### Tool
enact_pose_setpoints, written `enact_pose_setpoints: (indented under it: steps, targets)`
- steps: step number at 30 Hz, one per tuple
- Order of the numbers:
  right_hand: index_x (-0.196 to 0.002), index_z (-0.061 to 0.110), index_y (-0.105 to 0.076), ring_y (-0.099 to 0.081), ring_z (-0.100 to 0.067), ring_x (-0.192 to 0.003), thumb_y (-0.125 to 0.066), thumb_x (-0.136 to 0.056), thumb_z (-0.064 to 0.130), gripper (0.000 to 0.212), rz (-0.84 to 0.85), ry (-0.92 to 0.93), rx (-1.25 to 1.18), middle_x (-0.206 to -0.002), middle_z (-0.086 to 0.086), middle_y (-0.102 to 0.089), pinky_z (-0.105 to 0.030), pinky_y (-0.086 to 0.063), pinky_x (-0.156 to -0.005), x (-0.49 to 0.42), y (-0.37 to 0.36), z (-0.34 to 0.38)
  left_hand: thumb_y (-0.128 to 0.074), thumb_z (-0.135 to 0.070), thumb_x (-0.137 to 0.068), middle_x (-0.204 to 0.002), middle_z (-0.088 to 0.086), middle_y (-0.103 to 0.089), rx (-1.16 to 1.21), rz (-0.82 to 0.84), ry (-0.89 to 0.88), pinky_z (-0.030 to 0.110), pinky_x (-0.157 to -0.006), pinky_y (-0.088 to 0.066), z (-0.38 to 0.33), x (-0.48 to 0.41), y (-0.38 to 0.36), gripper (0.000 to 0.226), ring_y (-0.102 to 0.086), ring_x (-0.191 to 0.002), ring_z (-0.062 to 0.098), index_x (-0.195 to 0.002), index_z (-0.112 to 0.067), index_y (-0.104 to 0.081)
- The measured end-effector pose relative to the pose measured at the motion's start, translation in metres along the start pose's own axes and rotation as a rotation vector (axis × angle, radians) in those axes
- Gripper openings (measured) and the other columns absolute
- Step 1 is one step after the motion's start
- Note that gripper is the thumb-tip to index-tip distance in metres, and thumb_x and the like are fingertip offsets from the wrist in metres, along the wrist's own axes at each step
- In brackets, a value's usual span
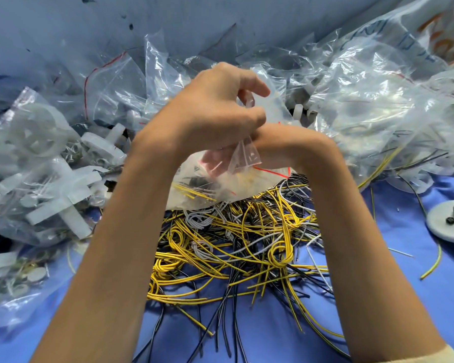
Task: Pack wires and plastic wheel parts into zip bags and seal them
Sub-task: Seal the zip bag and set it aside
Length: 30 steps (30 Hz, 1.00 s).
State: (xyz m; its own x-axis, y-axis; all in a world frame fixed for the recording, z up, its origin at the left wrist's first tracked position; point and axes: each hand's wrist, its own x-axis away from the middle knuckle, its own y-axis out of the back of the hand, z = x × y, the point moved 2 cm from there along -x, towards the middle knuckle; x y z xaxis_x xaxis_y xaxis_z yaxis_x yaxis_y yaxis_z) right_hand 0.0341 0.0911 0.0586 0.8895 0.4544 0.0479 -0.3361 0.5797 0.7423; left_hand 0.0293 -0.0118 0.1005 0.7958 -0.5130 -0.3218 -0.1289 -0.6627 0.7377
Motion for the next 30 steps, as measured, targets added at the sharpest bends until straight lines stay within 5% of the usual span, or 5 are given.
enact_pose_setpoints:
  steps: [3, 6, 12, 24, 30]
  targets:
    - [-0.083, 0.014, -0.067, -0.063, -0.007, -0.082, -0.057, -0.086, 0.005, 0.014, -0.142, -0.038, -0.034, -0.089, -0.003, -0.069, -0.032, -0.052, -0.075, 0.003, 0.012, -0.007, -0.057, -0.032, -0.07, -0.095, -0.009, -0.054, 0.006, 0.077, -0.021, 0.014, -0.057, -0.039, 0.001, 0.001, 0.003, 0.052, -0.051, -0.058, 0.0, -0.122, -0.031, -0.058]
    - [-0.068, 0.022, -0.061, -0.061, -0.003, -0.075, -0.057, -0.079, 0.017, 0.012, -0.221, -0.041, -0.068, -0.083, 0.003, -0.067, -0.022, -0.047, -0.067, 0.007, 0.02, -0.015, -0.069, -0.047, -0.078, -0.112, -0.005, -0.044, -0.087, 0.251, -0.078, 0.01, -0.076, -0.04, 0.006, 0.004, 0.003, 0.064, -0.053, -0.085, -0.003, -0.135, -0.043, -0.041]
    - [-0.105, 0.015, -0.059, -0.053, 0.002, -0.063, -0.043, -0.099, 0.018, 0.018, -0.211, -0.181, -0.068, -0.078, 0.008, -0.059, -0.011, -0.043, -0.057, 0.006, 0.022, -0.037, -0.073, -0.06, -0.054, -0.131, -0.001, -0.031, -0.3, 0.379, -0.113, 0.033, -0.103, -0.032, 0.007, 0.006, -0.011, 0.096, -0.031, -0.123, 0.015, -0.139, -0.052, -0.028]
    - [-0.105, 0.029, -0.062, -0.062, -0.016, -0.107, -0.031, -0.085, -0.018, 0.059, -0.245, -0.185, -0.055, -0.102, 0.006, -0.066, -0.017, -0.043, -0.073, 0.023, 0.04, -0.057, -0.086, -0.039, -0.059, -0.091, 0.002, -0.059, -0.54, 0.589, 0.108, 0.029, -0.063, -0.045, 0.026, 0.002, -0.049, 0.041, -0.059, -0.086, 0.023, -0.08, -0.019, -0.055]
    - [-0.108, 0.045, -0.06, -0.058, -0.003, -0.114, -0.043, -0.082, -0.015, 0.068, -0.027, -0.206, -0.014, -0.107, 0.022, -0.065, -0.03, -0.046, -0.097, 0.025, 0.029, -0.056, -0.051, -0.012, -0.075, -0.06, 0.003, -0.051, -0.487, 0.434, 0.049, 0.026, -0.048, -0.035, 0.031, -0.001, -0.044, 0.016, -0.051, -0.055, 0.021, -0.06, -0.014, -0.045]
